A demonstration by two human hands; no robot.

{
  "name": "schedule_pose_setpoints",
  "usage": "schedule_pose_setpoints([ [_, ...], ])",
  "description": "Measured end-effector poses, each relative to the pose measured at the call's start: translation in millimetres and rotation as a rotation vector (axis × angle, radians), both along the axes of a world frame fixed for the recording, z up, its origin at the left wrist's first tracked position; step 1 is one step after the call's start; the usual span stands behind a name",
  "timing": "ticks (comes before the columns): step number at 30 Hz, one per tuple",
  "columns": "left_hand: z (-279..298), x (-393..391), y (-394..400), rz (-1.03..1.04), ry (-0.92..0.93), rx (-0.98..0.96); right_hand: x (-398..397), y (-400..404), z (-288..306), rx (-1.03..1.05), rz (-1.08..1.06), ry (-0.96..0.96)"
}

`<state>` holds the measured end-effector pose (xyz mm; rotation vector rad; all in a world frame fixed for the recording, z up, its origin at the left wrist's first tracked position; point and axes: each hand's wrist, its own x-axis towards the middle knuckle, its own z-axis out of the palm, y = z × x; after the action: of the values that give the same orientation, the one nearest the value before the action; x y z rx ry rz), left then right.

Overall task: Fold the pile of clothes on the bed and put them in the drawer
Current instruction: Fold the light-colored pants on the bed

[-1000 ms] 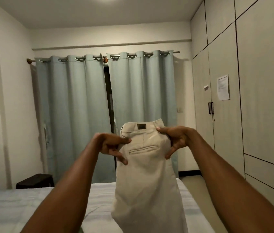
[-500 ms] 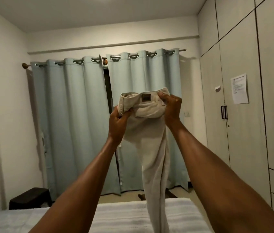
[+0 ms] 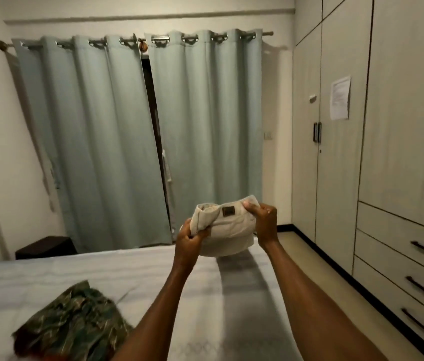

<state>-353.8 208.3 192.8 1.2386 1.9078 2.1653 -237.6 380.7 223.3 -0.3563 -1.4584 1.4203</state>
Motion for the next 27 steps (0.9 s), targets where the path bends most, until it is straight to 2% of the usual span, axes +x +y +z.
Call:
schedule_pose_setpoints([
  [7, -224.7, 134.7, -115.0, -0.009, -0.199, -0.505, 155.3, -109.1, -250.0, -0.195, -0.094, -0.440],
  [11, -299.6, 200.6, -179.0, -0.068, -0.174, -0.676, 234.6, -171.4, -340.4, -0.278, -0.063, -0.476],
  [14, -334.9, 223.2, -203.1, -0.056, -0.052, -0.724, 274.8, -201.2, -374.0, -0.300, -0.031, -0.541],
  [17, -355.0, 241.5, -214.0, -0.020, -0.024, -0.727, 304.7, -221.4, -404.3, -0.286, 0.017, -0.596],
  [18, -350.8, 248.0, -215.7, -0.038, -0.098, -0.708, 311.6, -222.3, -408.0, -0.259, 0.011, -0.633],
  [20, -351.8, 255.4, -214.4, 0.019, -0.390, -0.707, 327.2, -226.4, -404.1, -0.302, 0.069, -0.651],
  [22, -359.5, 258.0, -210.5, 0.032, -0.624, -0.705, 334.0, -226.6, -393.1, -0.438, 0.173, -0.692],
  [24, -354.6, 268.7, -207.0, 0.014, -0.645, -0.697, 337.4, -224.7, -386.0, -0.469, 0.178, -0.760],
  [27, -343.9, 282.3, -213.4, -0.051, -0.570, -0.765, 336.8, -219.3, -388.2, -0.249, 0.125, -0.945],
])
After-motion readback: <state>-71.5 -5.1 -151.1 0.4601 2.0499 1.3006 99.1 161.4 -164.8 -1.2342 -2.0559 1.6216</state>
